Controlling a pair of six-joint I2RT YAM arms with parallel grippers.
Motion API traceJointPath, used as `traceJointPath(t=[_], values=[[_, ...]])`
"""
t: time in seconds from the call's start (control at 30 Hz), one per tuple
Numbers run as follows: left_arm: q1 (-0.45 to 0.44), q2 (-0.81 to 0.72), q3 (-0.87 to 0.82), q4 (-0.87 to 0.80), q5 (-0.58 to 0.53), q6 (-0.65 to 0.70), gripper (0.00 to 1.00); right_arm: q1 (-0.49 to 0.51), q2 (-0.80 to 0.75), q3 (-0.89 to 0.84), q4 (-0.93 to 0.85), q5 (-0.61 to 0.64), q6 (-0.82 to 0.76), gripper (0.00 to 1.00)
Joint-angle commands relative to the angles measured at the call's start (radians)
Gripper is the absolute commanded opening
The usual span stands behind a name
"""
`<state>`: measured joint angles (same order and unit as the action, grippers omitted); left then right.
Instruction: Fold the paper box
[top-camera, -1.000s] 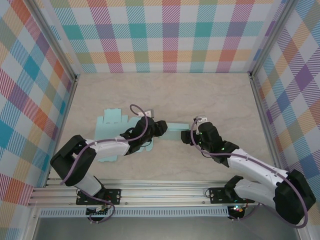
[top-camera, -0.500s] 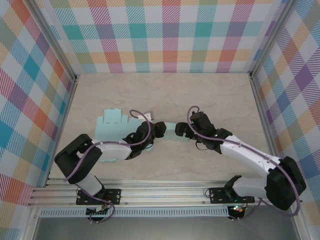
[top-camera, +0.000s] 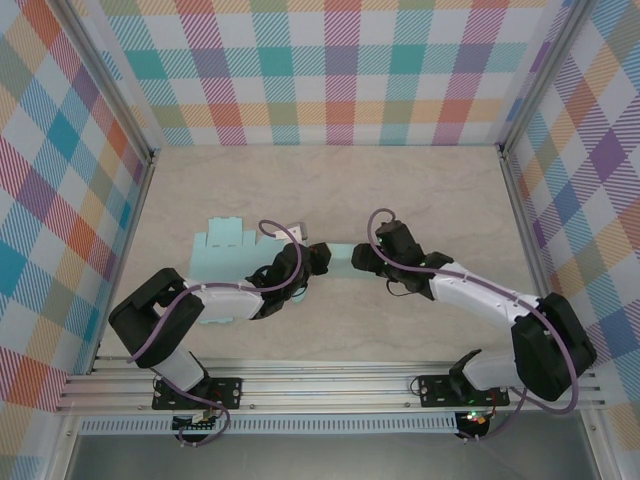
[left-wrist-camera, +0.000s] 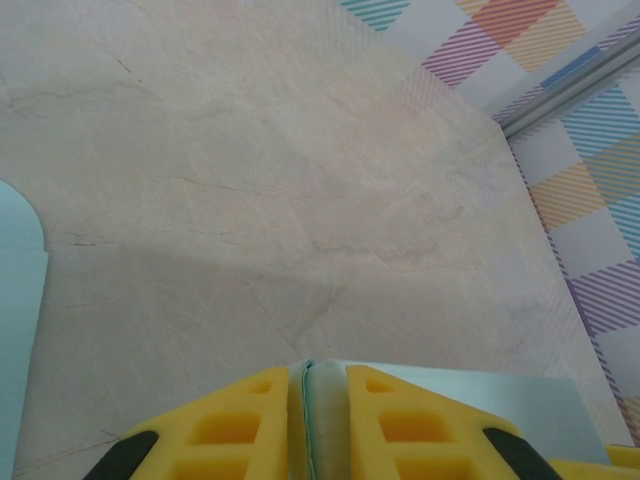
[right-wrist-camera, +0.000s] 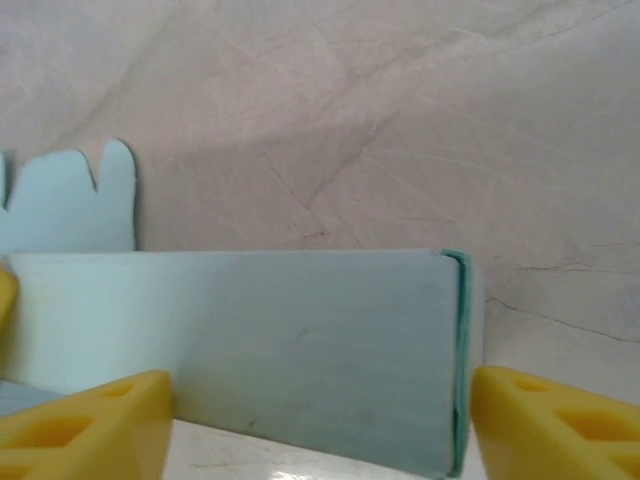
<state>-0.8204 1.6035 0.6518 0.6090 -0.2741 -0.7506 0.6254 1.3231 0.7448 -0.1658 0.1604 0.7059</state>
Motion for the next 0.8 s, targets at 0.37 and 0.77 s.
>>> traceJointPath(t=[0.37, 0.77], values=[[-0.013, 0.062, -0.037, -0.244, -0.003, -0.012, 0.00, -0.153, -0.058, -0.212, 0.212, -0.227, 0.015, 0.22], [-0.012, 0.035, -0.015, -0.260, 0.025, 0.019, 0.00, -0.177, -0.099, -0.208, 0.193, -0.259, -0.026, 0.21]])
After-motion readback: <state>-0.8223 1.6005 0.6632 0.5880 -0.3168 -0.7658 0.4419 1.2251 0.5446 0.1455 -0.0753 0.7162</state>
